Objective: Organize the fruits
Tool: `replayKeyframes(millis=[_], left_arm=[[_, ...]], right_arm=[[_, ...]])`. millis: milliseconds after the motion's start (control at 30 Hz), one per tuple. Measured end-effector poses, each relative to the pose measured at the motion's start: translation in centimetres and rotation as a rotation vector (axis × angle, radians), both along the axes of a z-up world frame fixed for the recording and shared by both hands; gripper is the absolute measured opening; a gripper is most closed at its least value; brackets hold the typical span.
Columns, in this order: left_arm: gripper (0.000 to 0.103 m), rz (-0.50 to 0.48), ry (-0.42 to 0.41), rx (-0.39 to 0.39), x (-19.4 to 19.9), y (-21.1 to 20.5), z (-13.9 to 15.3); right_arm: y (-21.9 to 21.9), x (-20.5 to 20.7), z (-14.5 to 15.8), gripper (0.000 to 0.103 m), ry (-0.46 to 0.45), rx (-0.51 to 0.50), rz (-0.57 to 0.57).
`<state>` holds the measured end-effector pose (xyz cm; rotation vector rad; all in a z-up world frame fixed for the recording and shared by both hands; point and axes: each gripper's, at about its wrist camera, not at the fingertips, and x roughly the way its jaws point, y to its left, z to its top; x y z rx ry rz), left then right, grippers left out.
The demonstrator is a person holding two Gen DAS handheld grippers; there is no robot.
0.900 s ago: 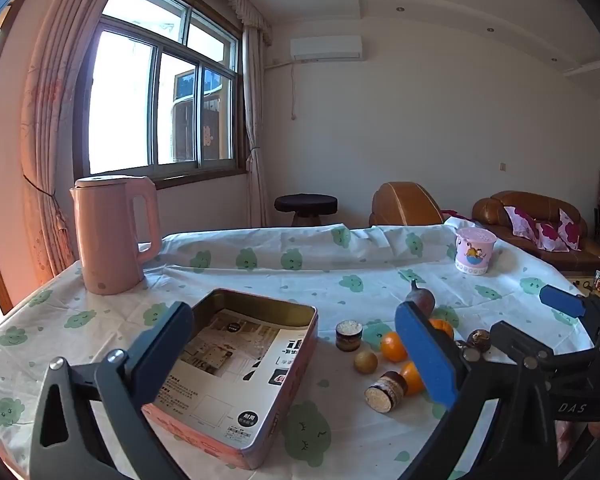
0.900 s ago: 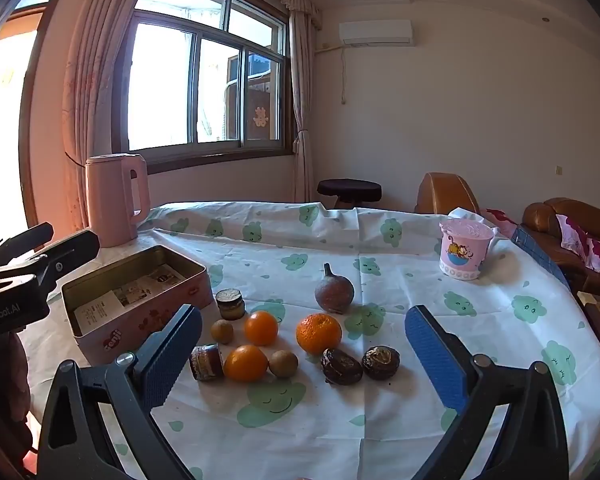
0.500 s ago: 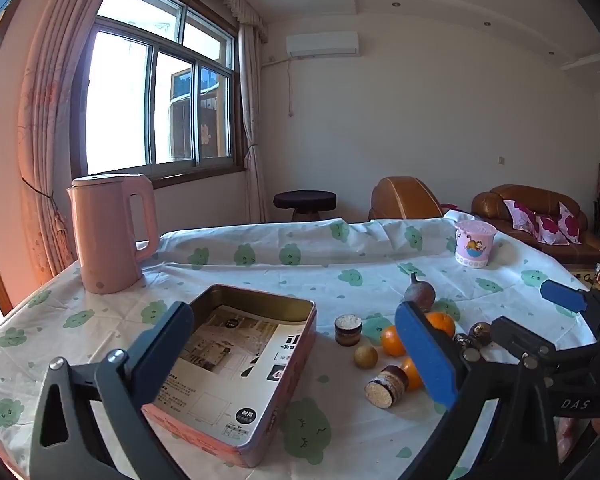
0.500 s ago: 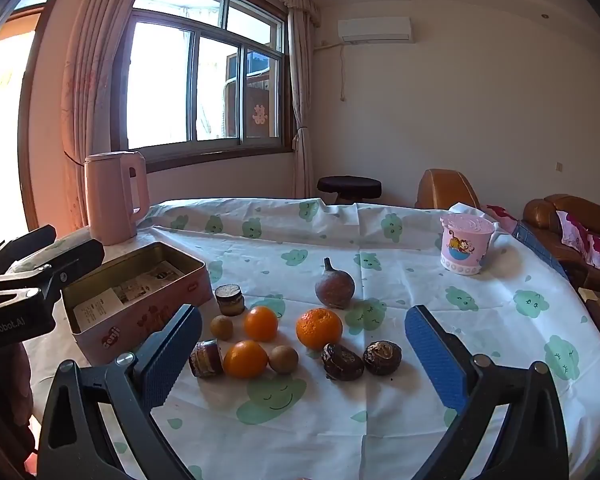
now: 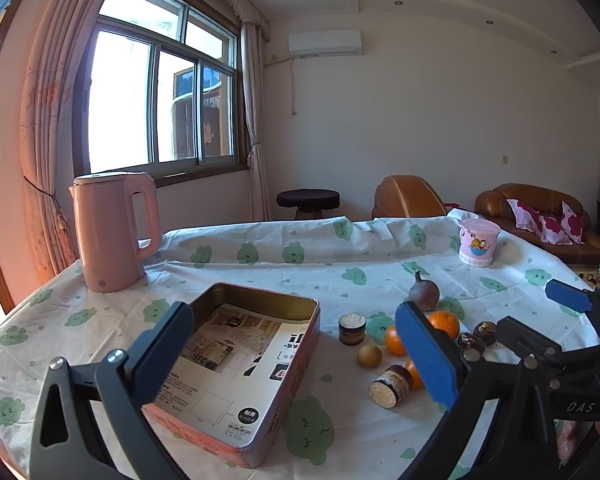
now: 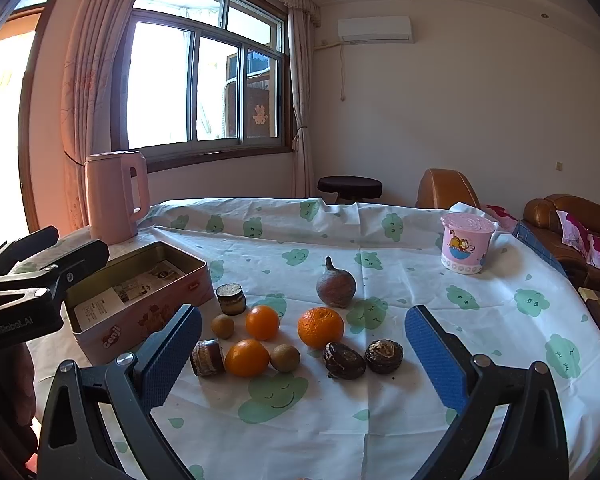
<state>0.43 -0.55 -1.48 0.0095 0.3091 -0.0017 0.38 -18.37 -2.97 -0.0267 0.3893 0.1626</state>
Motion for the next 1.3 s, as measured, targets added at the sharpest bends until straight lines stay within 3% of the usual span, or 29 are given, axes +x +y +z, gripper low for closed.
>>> replayKeyframes(millis=[1300], left_arm=[[0.103, 0.005, 0.006, 0.0, 0.15, 0.32, -0.11]], right_arm=[[0.57, 0.04, -0.54, 0.102, 0.014, 0.0, 0.006]])
